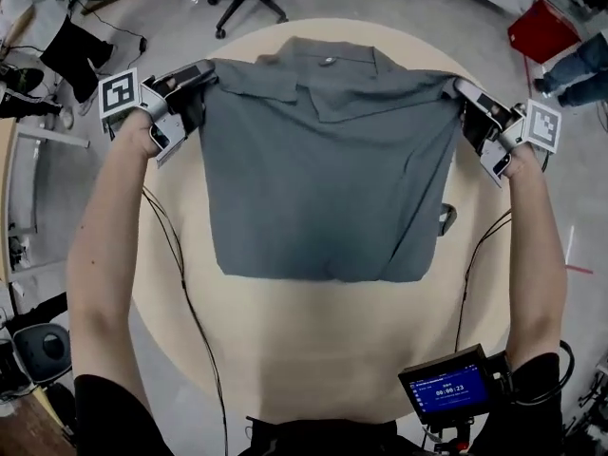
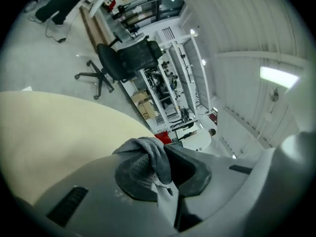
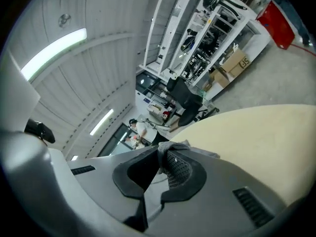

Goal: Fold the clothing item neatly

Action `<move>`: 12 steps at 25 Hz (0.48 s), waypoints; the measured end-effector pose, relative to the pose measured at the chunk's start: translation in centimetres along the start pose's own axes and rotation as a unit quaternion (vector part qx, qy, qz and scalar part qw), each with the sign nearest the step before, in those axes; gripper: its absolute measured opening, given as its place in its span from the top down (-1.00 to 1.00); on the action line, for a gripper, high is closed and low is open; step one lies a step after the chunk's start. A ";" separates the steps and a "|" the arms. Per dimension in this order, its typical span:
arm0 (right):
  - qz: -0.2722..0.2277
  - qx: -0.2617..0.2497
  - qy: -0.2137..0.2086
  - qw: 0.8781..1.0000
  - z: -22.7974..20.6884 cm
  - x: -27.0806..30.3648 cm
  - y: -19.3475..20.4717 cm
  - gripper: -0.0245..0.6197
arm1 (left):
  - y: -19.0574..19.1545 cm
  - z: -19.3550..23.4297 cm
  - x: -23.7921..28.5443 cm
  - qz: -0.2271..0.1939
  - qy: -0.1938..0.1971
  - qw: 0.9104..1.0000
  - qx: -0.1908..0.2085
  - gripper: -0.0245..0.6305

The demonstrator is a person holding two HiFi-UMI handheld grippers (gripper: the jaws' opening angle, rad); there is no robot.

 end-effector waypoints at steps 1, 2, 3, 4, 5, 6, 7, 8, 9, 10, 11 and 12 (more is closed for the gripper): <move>-0.010 0.011 0.007 1.000 -1.4 -0.5 -0.2 0.84 | -0.6 1.6 0.6 -0.004 -0.007 1.000 -0.016 0.83; -0.017 0.020 0.010 1.000 -2.5 -0.9 -0.3 0.84 | -1.0 2.8 1.1 -0.005 -0.011 1.000 -0.029 0.83; -0.022 0.029 0.012 0.999 -3.3 -1.2 -0.3 0.84 | -1.1 3.7 1.5 -0.002 -0.011 0.999 -0.039 0.83; -0.026 0.038 0.013 0.999 -3.9 -1.5 -0.1 0.84 | -1.1 4.4 1.9 0.001 -0.009 0.999 -0.049 0.83; -0.029 0.047 0.011 0.998 -4.4 -1.7 0.0 0.84 | -1.0 4.9 2.2 0.004 -0.009 0.998 -0.058 0.82; -0.033 0.057 0.008 0.998 -4.6 -1.8 0.1 0.84 | -1.0 5.4 2.4 0.005 -0.010 0.998 -0.065 0.82; -0.035 0.066 0.005 0.997 -4.8 -1.8 0.0 0.84 | -1.0 5.8 2.5 0.004 -0.015 0.998 -0.067 0.81; -0.037 0.074 0.004 0.997 -5.0 -1.9 0.0 0.84 | -1.1 6.1 2.5 0.001 -0.022 0.998 -0.066 0.76; -0.041 0.080 0.007 0.996 -5.2 -2.0 -0.1 0.84 | -1.4 6.4 2.4 -0.007 -0.029 0.998 -0.062 0.70; -0.046 0.086 0.012 0.995 -5.6 -2.3 -0.2 0.84 | -1.9 6.7 2.1 -0.020 -0.037 0.997 -0.060 0.63; -0.054 0.093 0.016 0.994 -5.9 -2.7 -0.3 0.84 | -2.6 7.1 1.6 -0.037 -0.046 0.997 -0.058 0.57; -0.062 0.100 0.018 0.993 -6.1 -3.0 -0.5 0.84 | -3.2 7.5 1.2 -0.054 -0.057 0.995 -0.055 0.56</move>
Point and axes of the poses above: the fingertips, and each gripper's own axes: x forward along the fingers, z to its left, y out of its underside, the point moved 3 cm from there along -x, backward along the fingers, and after that the axes turned 15 degrees about -y, right-handed, at the moved point
